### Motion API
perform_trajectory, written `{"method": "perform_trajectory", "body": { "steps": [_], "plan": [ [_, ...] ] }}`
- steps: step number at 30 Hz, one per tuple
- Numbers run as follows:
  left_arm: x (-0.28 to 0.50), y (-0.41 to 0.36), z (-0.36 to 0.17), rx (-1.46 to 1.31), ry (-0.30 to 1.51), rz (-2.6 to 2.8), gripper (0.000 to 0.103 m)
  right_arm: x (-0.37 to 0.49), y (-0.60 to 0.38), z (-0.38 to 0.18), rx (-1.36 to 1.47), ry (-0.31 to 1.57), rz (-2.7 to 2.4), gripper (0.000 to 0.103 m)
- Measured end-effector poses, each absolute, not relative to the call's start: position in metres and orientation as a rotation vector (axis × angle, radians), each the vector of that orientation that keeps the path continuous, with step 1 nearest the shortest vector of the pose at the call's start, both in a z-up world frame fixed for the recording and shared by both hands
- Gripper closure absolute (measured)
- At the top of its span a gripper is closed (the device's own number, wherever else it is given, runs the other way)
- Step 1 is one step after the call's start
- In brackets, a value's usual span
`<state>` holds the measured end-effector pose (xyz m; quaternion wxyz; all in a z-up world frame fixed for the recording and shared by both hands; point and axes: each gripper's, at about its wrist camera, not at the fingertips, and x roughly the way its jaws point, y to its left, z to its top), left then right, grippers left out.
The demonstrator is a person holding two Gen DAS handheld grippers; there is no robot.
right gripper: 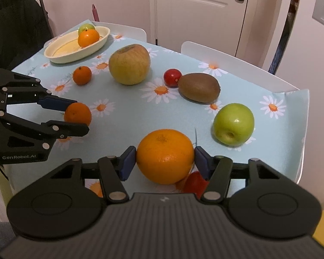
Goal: Organize fruits
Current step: 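Grasp a tangerine with the left tool while the right tool grasps an orange, then carry the tangerine and orange to the cream bowl and release both inside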
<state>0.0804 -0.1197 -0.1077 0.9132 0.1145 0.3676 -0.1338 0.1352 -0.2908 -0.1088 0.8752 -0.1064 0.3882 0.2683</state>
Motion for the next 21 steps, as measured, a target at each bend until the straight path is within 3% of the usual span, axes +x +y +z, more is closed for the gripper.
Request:
{"method": "perform_trajectory", "body": {
  "steps": [21],
  "plan": [
    [0.060,-0.029,-0.049,0.159,0.701,-0.072,0.063,0.126,-0.204,-0.029,-0.186,0.686,0.689,0.030]
  ]
}}
